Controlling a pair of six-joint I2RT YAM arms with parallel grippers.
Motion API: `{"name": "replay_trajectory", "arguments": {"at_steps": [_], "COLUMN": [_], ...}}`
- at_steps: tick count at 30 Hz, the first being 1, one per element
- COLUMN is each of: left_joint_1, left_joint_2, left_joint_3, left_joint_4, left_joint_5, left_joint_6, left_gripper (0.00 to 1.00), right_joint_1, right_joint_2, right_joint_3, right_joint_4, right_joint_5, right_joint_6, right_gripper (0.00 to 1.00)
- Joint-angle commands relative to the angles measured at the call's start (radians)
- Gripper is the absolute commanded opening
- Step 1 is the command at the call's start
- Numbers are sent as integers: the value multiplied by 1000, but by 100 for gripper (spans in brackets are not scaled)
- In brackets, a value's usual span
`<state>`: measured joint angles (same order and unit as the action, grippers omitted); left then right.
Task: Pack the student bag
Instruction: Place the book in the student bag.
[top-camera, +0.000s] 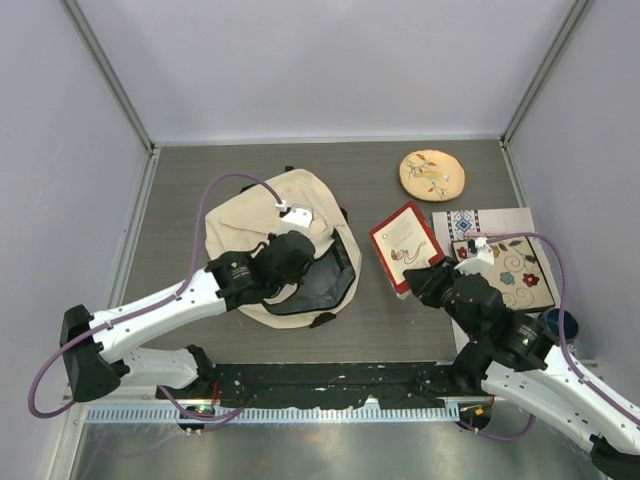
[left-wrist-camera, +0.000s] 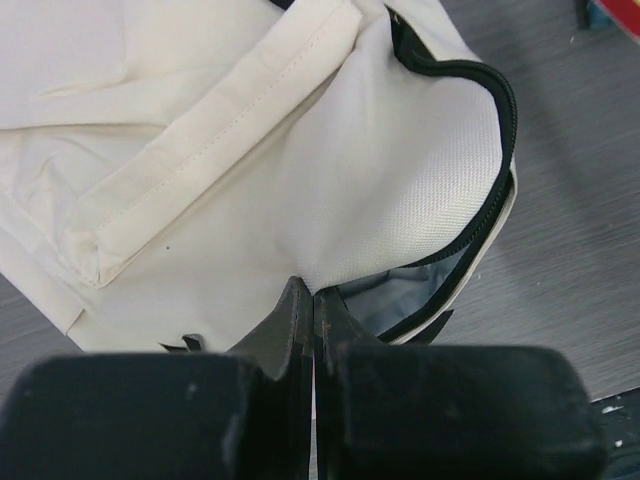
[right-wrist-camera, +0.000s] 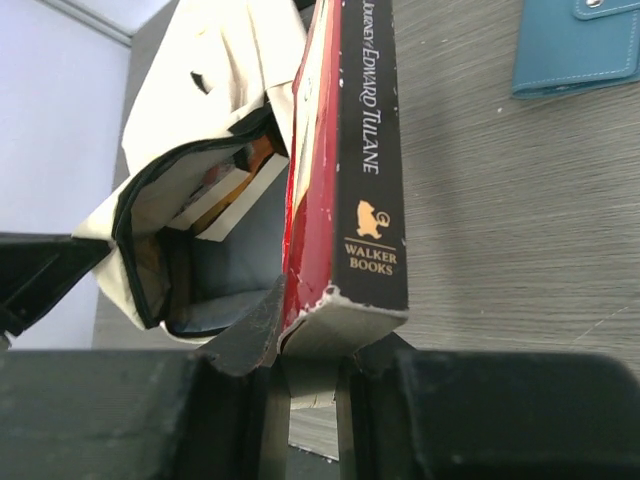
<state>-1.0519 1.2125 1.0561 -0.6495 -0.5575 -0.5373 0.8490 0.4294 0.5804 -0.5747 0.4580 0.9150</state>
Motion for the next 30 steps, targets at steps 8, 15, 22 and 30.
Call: {"name": "replay_trajectory", "arguments": {"at_steps": [8, 15, 22, 30], "left_joint_1": [12, 12, 12, 12], "left_joint_2": [-37, -21, -45, -70], "left_joint_3": [159, 186, 167, 157], "left_joint_4": [8, 16, 13, 17], "left_joint_5": [19, 33, 24, 25], "left_joint_6": [-64, -61, -69, -58], "left_gripper": [0, 0, 0, 0], "right_joint_1": [-1, 1, -2, -1], "right_joint_2": [-193, -190, -69, 130], "right_joint_3": [64, 18, -83, -181], "right_joint_4": [-60, 10, 217, 634], "right_joint_5": [-231, -488, -605, -746], "right_joint_6": [64, 45, 91, 203], "right_gripper": [1, 1, 1, 1]}}
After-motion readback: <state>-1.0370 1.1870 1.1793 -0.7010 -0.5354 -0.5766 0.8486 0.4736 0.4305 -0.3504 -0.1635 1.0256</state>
